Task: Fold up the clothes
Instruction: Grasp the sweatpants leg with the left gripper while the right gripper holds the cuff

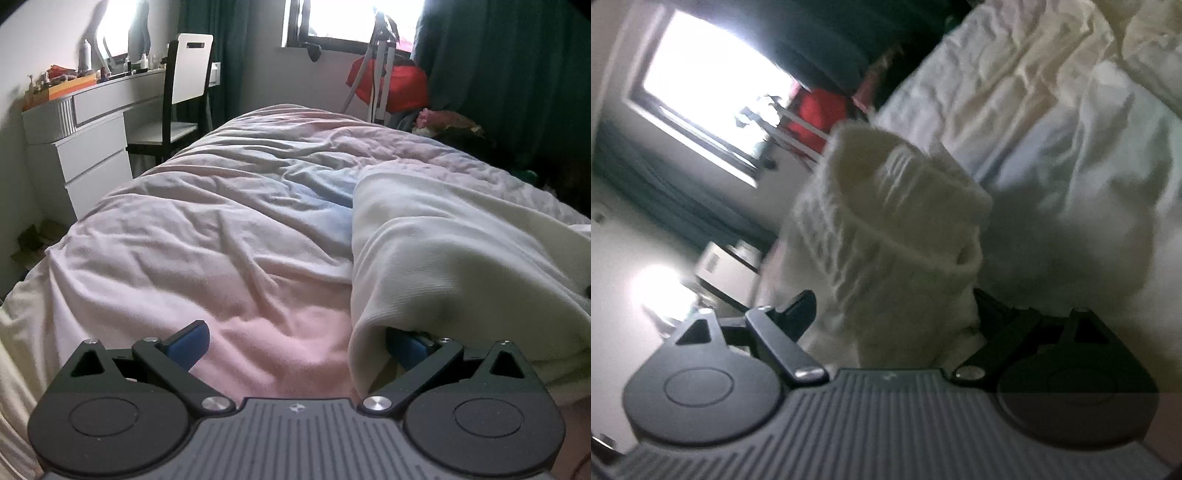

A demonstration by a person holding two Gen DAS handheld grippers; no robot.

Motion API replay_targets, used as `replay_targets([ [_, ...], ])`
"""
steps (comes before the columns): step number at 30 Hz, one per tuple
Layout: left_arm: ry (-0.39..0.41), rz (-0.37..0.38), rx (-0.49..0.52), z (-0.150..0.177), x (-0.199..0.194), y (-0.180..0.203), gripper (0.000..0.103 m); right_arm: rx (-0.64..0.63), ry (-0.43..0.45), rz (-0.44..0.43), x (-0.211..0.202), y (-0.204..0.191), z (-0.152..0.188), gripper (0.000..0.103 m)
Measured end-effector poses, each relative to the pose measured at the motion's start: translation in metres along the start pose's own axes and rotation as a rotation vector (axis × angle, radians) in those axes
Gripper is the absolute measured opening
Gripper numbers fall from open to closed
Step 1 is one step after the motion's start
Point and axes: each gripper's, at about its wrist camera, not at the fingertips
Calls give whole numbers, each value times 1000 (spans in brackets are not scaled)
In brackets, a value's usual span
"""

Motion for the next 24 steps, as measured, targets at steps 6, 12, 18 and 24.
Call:
replay_targets([
  [6, -17, 0, 47, 3, -4, 8, 100, -55, -25, 61, 8, -4, 7, 85],
  [12, 11, 120, 9, 6, -25, 2, 100, -72, 16, 59, -10, -11, 14, 57],
  [18, 63, 269, -37, 9, -50, -5, 101, -134, 57, 77, -14, -23, 11, 52],
  [24, 97, 444, -154, -13, -39, -15, 103, -152, 70, 89, -14, -26, 13, 51],
])
Point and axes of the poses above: each gripper's, at about its wrist camera, not at the fingertips, and x roughly the way its jaws point, y to its right, z to its underside, and after that the axes turned 2 degrees about x, right-handed
